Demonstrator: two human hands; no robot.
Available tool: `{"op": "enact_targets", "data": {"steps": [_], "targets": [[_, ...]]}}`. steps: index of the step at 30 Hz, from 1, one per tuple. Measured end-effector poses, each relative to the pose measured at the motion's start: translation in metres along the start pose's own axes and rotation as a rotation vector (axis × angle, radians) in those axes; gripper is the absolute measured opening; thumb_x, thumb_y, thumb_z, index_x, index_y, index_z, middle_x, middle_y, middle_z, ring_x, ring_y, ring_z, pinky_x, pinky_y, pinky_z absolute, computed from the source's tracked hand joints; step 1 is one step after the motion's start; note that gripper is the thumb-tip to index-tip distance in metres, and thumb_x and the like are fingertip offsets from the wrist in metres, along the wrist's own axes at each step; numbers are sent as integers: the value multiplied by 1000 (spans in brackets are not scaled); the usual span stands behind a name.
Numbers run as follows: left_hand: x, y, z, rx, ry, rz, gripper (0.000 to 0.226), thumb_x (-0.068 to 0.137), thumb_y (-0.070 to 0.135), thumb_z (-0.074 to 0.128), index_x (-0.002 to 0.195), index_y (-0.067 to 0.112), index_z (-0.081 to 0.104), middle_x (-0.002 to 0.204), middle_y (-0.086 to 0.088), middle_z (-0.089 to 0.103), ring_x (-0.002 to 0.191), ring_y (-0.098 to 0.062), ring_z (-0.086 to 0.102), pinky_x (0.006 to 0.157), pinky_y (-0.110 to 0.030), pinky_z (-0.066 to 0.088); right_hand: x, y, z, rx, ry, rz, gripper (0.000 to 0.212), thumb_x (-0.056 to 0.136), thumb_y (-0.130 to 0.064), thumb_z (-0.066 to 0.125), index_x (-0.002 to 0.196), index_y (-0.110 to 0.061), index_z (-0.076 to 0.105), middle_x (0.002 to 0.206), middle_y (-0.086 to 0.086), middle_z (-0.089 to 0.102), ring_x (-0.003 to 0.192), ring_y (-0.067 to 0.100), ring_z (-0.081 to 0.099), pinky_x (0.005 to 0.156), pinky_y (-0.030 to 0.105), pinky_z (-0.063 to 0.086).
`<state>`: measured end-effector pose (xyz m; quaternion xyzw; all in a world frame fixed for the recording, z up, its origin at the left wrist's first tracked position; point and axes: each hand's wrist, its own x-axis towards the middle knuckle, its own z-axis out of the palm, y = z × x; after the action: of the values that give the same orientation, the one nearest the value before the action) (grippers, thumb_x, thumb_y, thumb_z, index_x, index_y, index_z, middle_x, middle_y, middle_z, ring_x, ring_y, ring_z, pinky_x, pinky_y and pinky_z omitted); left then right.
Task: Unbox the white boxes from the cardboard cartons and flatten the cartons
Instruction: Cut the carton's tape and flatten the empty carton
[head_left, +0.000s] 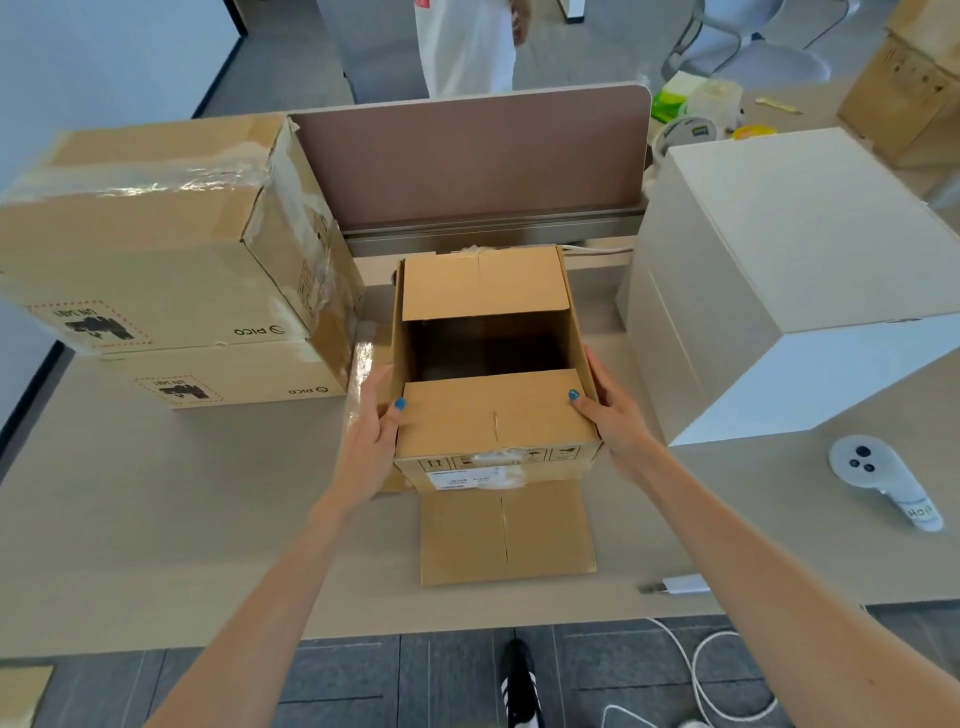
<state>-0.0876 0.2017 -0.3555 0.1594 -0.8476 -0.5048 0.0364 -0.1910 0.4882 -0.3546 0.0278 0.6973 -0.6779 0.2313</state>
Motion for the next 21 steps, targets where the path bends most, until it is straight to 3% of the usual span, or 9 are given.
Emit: {"op": "enact_targets", "data": {"steps": [4, 7, 8, 10, 12, 15, 18, 21], "targets": [[-3, 7, -1, 139, 6, -17, 44, 107, 30, 33, 146, 49, 22, 101, -10, 62, 75, -39, 61, 65, -52, 51, 1, -1, 3, -48, 19, -10, 67, 98, -16, 52, 150, -44, 19, 137, -5, 50, 117, 16, 57, 87, 38, 57], [-2, 12, -4, 483, -13, 6, 42, 106, 35, 26, 148, 35, 26, 130, 7, 52, 93, -22, 61, 65, -45, 51, -1, -4, 3, -222, 62, -63, 67, 98, -21, 52, 151, -40, 16, 136, -5, 51, 117, 16, 57, 87, 40, 56], [-1, 14, -6, 623, -39, 40, 44, 104, 36, 22, 147, 29, 29, 138, 6, 43, 103, -23, 58, 65, -45, 50, -1, -5, 3, -329, 74, -79, 68, 97, -25, 53, 151, -40, 14, 137, -5, 51, 118, 17, 56, 89, 44, 55], [1, 19, -9, 781, -42, 25, 47, 103, 41, 21, 149, 32, 23, 133, -4, 41, 107, -31, 56, 67, -42, 46, 0, -10, 2, -555, 112, -107, 70, 96, -31, 55, 152, -35, 14, 145, -4, 43, 125, 19, 50, 95, 48, 50], [4, 24, -8, 861, -26, -37, 48, 104, 45, 26, 151, 38, 17, 136, -10, 41, 117, -36, 49, 76, -46, 48, 3, -15, 2, -762, 149, -166, 70, 95, -29, 56, 152, -27, 15, 155, -3, 28, 137, 21, 35, 105, 47, 41], [9, 30, -4, 977, 10, 53, 51, 103, 45, 34, 152, 32, 25, 155, -12, 29, 137, -36, 33, 99, -51, 42, 4, -24, 6, -1092, 152, -309, 65, 97, -25, 50, 152, -16, 17, 160, 1, 12, 146, 22, 16, 115, 43, 27], [19, 32, 0, 1033, -60, 244, 51, 103, 43, 33, 151, 28, 29, 163, -5, 21, 150, -27, 16, 117, -51, 23, 9, -30, 15, -1364, 76, -474, 58, 100, -31, 40, 152, -15, 20, 161, 2, 13, 148, 19, 5, 121, 42, 10], [27, 34, 7, 1070, -146, 352, 52, 105, 44, 28, 154, 26, 27, 158, 1, 35, 149, -21, 22, 123, -47, 10, 17, -33, 24, -1511, -73, -459, 56, 102, -39, 28, 152, -14, 22, 157, 1, 25, 148, 17, 10, 121, 41, 0]]}}
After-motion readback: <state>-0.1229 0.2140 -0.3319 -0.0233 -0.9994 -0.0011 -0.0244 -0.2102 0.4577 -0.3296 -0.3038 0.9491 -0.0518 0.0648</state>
